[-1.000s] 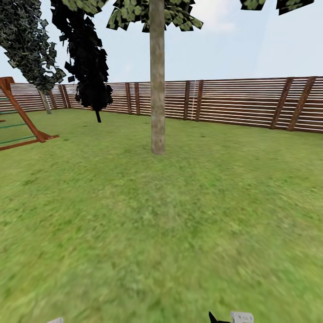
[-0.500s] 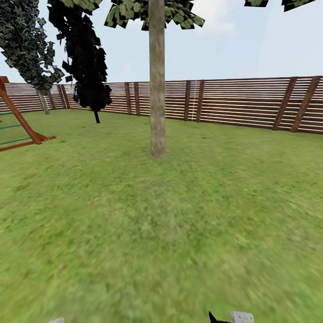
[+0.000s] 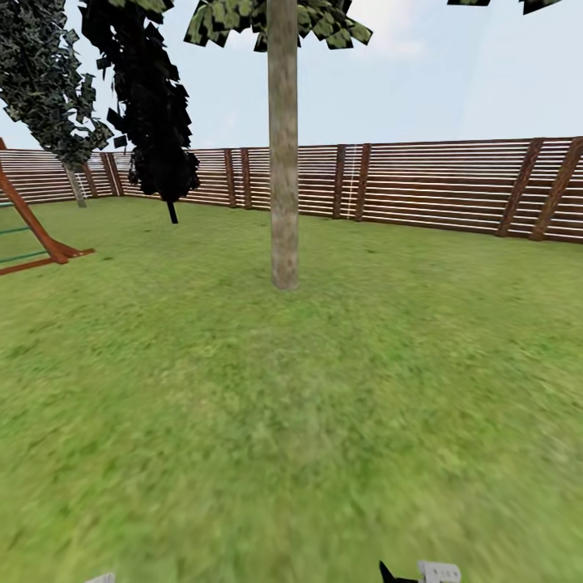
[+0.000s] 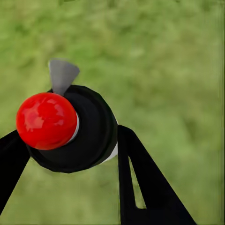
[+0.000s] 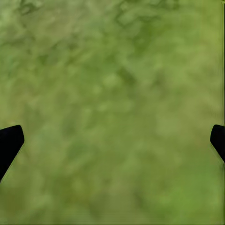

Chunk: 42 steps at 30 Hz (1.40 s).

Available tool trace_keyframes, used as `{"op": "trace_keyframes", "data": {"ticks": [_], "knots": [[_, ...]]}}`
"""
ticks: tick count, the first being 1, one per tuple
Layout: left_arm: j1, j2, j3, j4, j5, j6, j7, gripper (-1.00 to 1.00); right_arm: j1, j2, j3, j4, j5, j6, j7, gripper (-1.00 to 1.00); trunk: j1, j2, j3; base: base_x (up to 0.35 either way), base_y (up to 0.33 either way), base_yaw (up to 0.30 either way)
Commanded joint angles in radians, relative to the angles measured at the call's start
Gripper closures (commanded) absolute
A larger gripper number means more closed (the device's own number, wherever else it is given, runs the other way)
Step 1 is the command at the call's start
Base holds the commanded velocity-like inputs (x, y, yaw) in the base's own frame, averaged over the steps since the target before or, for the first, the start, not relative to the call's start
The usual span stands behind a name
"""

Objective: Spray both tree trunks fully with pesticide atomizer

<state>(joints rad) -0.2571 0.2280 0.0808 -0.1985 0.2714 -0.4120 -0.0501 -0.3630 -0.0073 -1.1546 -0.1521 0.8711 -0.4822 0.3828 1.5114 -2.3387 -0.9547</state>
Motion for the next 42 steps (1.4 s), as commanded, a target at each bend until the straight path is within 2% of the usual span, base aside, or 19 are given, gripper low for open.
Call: {"op": "trace_keyframes", "data": {"ticks": [1, 3, 7, 9, 42], "knots": [[-0.001, -0.001, 0.008, 0.001, -0.001, -0.002, -0.005, 1.0, -0.001, -0.001, -0.008, -0.004, 0.004, -0.003, 0.007, -1.0, 0.0, 0.0, -0.001, 0.339, 0.0, 0.0], [0.0, -0.003, 0.008, 0.001, -0.001, -0.002, -0.005, 1.0, -0.001, -0.002, -0.006, -0.006, 0.004, -0.014, 0.007, -1.0, 0.0, 0.0, -0.001, 0.339, 0.0, 0.0], [-0.001, -0.003, 0.008, 0.001, -0.001, -0.002, -0.005, 1.0, -0.001, -0.003, -0.004, -0.006, 0.006, -0.112, 0.009, -1.0, 0.0, 0.0, -0.001, 0.339, 0.0, 0.0], [-0.001, -0.003, 0.008, 0.001, -0.002, -0.003, -0.005, 1.0, -0.001, -0.002, -0.004, -0.006, 0.006, -0.129, 0.009, -1.0, 0.0, 0.0, -0.001, 0.339, 0.0, 0.0], [0.0, -0.005, 0.008, 0.001, -0.002, -0.002, -0.006, 1.0, -0.001, -0.003, -0.004, -0.006, 0.008, -0.138, 0.013, -1.0, 0.0, 0.0, -0.001, 0.339, 0.0, 0.0]]}}
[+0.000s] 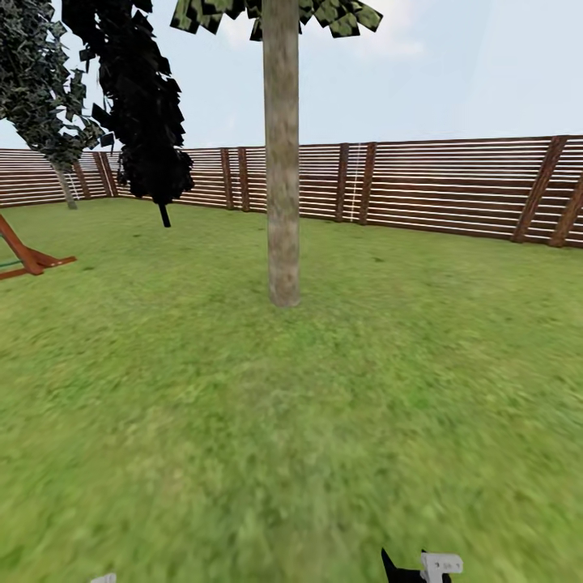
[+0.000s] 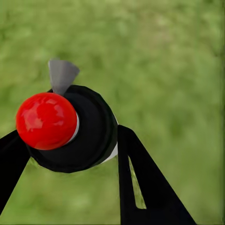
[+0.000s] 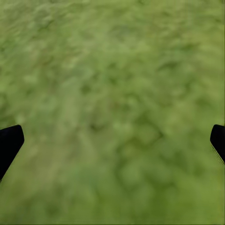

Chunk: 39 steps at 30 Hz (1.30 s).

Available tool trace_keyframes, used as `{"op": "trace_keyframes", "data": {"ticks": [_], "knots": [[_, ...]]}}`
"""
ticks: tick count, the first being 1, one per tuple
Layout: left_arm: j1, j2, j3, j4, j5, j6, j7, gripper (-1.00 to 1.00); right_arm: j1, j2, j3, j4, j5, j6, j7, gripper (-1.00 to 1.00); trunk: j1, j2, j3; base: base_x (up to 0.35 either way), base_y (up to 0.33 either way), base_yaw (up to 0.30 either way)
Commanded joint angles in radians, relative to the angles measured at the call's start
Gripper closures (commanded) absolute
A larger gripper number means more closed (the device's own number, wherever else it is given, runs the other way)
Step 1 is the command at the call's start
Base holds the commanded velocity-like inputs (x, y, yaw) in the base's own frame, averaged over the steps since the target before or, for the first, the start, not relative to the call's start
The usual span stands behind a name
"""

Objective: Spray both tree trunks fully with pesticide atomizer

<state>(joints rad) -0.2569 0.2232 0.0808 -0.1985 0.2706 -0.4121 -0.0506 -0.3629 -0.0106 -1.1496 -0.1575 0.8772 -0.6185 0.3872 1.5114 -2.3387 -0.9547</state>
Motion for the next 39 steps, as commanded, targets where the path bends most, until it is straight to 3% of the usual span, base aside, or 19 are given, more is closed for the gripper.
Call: {"op": "trace_keyframes", "data": {"ticks": [1, 12, 39], "knots": [[-0.001, -0.001, 0.008, 0.001, -0.001, -0.002, -0.005, 1.0, -0.001, 0.0, -0.009, 0.0, 0.002, -0.001, 0.009, -1.0, 0.0, 0.0, -0.001, 0.339, 0.0, 0.0], [-0.001, 0.0, 0.008, 0.001, -0.002, -0.002, -0.005, 1.0, -0.001, 0.001, 0.023, 0.0, 0.002, -0.001, 0.009, -1.0, 0.0, 0.0, -0.001, 0.339, 0.0, 0.0], [-0.001, 0.002, 0.008, 0.001, -0.002, -0.002, -0.005, 1.0, -0.001, 0.001, 0.022, 0.0, 0.0, -0.001, 0.007, -1.0, 0.0, 0.0, -0.001, 0.339, 0.0, 0.01]]}}
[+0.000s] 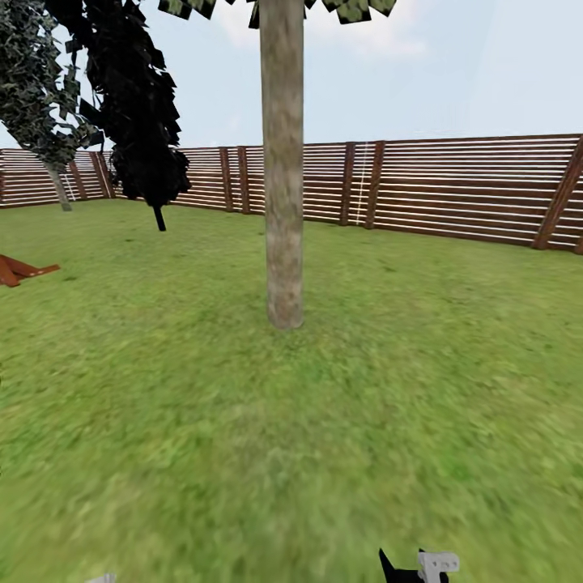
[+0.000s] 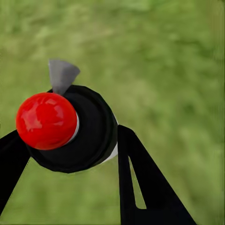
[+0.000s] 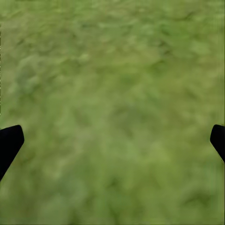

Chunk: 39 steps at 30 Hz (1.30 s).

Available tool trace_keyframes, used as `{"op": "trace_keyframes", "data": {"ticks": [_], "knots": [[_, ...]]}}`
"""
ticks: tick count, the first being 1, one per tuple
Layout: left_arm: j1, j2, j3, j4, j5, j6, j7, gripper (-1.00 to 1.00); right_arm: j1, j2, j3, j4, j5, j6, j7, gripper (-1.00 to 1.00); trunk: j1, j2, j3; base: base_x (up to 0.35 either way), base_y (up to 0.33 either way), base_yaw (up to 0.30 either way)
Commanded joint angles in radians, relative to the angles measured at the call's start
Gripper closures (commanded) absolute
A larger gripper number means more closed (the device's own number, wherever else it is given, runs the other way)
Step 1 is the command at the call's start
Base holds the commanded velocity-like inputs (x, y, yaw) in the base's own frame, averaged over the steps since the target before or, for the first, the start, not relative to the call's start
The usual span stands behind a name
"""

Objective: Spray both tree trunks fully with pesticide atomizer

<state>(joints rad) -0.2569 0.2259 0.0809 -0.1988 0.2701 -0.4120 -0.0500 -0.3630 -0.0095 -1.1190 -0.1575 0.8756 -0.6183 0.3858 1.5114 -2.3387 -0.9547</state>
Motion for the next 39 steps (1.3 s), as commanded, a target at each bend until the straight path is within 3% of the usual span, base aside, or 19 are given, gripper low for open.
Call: {"op": "trace_keyframes", "data": {"ticks": [1, 7, 29, 39], "knots": [[-0.001, 0.0, 0.008, 0.001, -0.002, -0.002, -0.005, 1.0, -0.001, 0.0, -0.009, -0.001, 0.002, -0.001, 0.009, -1.0, 0.0, 0.0, -0.001, 0.339, 0.0, 0.199], [-0.001, -0.001, 0.008, 0.001, -0.002, -0.002, -0.005, 1.0, -0.001, 0.0, -0.011, -0.001, 0.001, -0.001, 0.008, -1.0, 0.0, 0.0, -0.001, 0.339, 0.0, 0.186], [-0.001, 0.0, 0.008, 0.001, -0.002, -0.002, -0.005, 1.0, -0.001, 0.0, -0.01, 0.0, 0.002, -0.001, 0.008, -1.0, 0.0, 0.0, -0.001, 0.339, 0.0, 0.002], [-0.001, 0.0, 0.008, 0.001, -0.002, -0.002, -0.005, 1.0, -0.001, 0.001, -0.009, 0.0, 0.002, -0.001, 0.008, -1.0, 0.0, 0.0, -0.001, 0.339, 0.0, -0.126]]}}
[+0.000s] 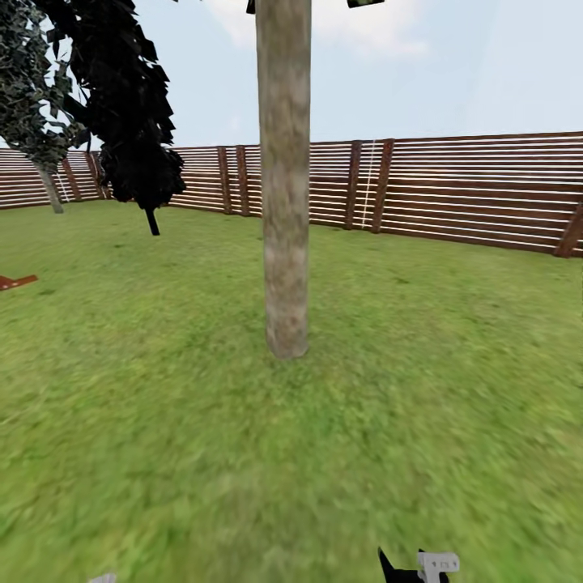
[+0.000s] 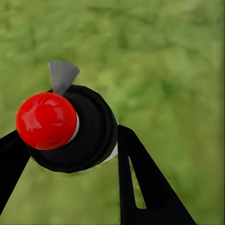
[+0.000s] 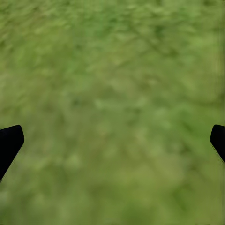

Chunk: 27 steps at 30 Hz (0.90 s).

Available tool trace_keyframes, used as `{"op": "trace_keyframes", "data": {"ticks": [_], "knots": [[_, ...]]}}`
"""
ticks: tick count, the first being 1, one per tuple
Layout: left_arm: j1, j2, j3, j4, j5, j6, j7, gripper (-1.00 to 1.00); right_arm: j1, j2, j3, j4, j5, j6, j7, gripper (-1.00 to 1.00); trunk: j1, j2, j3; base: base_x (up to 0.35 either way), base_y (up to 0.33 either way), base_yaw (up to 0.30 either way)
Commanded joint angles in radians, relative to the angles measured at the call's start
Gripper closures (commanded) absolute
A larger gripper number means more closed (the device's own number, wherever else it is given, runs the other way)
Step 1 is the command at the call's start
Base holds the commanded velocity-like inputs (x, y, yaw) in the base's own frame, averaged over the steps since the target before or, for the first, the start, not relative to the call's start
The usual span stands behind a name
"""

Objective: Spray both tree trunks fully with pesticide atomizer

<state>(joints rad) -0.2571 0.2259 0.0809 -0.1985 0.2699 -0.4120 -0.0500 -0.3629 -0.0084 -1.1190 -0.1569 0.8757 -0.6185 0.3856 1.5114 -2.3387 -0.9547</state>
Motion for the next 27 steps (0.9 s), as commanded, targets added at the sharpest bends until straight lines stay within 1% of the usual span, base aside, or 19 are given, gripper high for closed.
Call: {"op": "trace_keyframes", "data": {"ticks": [1, 18, 20, 24, 27], "knots": [[-0.001, 0.0, 0.008, 0.001, -0.001, -0.002, -0.005, 1.0, -0.001, 0.0, -0.009, 0.0, 0.002, -0.001, 0.009, -1.0, 0.0, 0.0, -0.001, 0.339, 0.0, -0.006], [-0.001, 0.001, 0.008, 0.001, -0.001, -0.002, -0.005, 1.0, -0.001, 0.001, -0.009, 0.0, 0.002, -0.001, 0.009, -1.0, 0.0, 0.0, -0.001, 0.339, 0.0, -0.004], [-0.001, 0.005, 0.009, 0.001, -0.001, -0.002, -0.005, 1.0, -0.001, 0.001, -0.009, 0.0, 0.002, -0.001, 0.01, -1.0, 0.0, 0.0, -0.001, 0.339, 0.0, -0.185], [-0.001, 0.003, 0.008, 0.001, 0.0, -0.002, -0.006, 1.0, -0.001, 0.002, -0.009, 0.0, 0.001, -0.001, 0.009, -1.0, 0.0, 0.0, -0.001, 0.339, 0.0, -0.259], [-0.001, 0.002, 0.008, 0.001, 0.0, -0.002, -0.007, 1.0, -0.001, 0.001, -0.011, 0.0, 0.0, -0.001, 0.009, -1.0, 0.0, 0.0, -0.001, 0.339, 0.0, -0.094]]}}
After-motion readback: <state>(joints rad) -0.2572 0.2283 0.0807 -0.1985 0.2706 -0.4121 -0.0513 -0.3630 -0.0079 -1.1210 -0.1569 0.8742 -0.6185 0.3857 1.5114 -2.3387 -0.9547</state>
